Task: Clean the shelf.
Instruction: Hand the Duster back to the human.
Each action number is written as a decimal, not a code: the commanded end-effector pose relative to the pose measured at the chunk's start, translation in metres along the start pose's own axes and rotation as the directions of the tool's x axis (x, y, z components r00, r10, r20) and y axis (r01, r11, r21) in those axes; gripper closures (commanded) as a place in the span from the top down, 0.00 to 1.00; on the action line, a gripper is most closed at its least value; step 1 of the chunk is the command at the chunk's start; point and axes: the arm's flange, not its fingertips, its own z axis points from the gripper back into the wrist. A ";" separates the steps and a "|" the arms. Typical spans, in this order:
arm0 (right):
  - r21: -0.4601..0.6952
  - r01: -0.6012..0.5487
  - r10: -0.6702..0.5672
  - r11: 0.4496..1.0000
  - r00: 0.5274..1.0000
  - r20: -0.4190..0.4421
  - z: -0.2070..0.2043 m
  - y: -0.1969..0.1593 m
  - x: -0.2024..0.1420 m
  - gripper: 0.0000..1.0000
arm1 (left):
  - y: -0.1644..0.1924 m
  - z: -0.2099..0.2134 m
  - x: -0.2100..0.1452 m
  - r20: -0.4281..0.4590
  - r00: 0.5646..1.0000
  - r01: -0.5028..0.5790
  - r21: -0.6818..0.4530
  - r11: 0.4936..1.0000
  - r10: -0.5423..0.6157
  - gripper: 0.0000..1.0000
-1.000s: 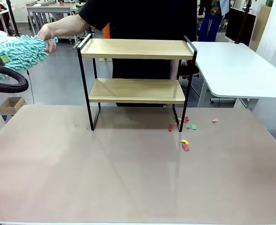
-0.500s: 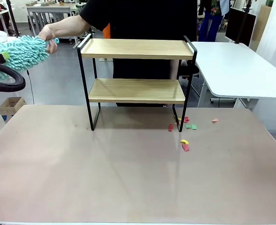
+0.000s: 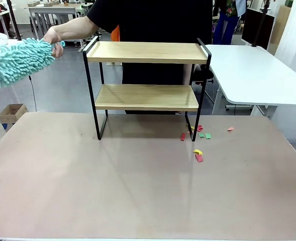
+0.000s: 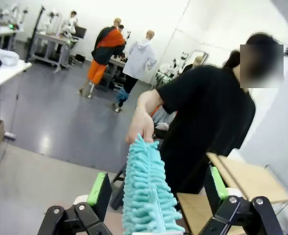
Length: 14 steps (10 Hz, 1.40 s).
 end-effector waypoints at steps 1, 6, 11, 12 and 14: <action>0.006 -0.013 0.013 1.000 1.000 -0.005 0.003 -0.001 0.001 1.00 | 0.025 0.022 0.054 0.047 0.991 -0.123 -0.019 0.992 0.123 1.00; 0.006 -0.013 0.013 1.000 1.000 -0.005 0.003 -0.001 0.001 1.00 | 0.088 0.063 0.101 0.125 0.948 -0.285 -0.072 0.956 0.292 1.00; 0.006 -0.013 0.013 1.000 1.000 -0.005 0.003 -0.001 0.001 1.00 | 0.080 0.067 0.098 0.147 0.949 -0.278 -0.028 0.960 0.279 1.00; 0.006 -0.013 0.013 1.000 1.000 -0.005 0.003 -0.001 0.001 1.00 | 0.080 0.067 0.098 0.147 0.949 -0.278 -0.028 0.960 0.279 1.00; 0.006 -0.013 0.013 1.000 1.000 -0.005 0.003 -0.001 0.001 1.00 | 0.080 0.067 0.098 0.147 0.949 -0.278 -0.028 0.960 0.279 1.00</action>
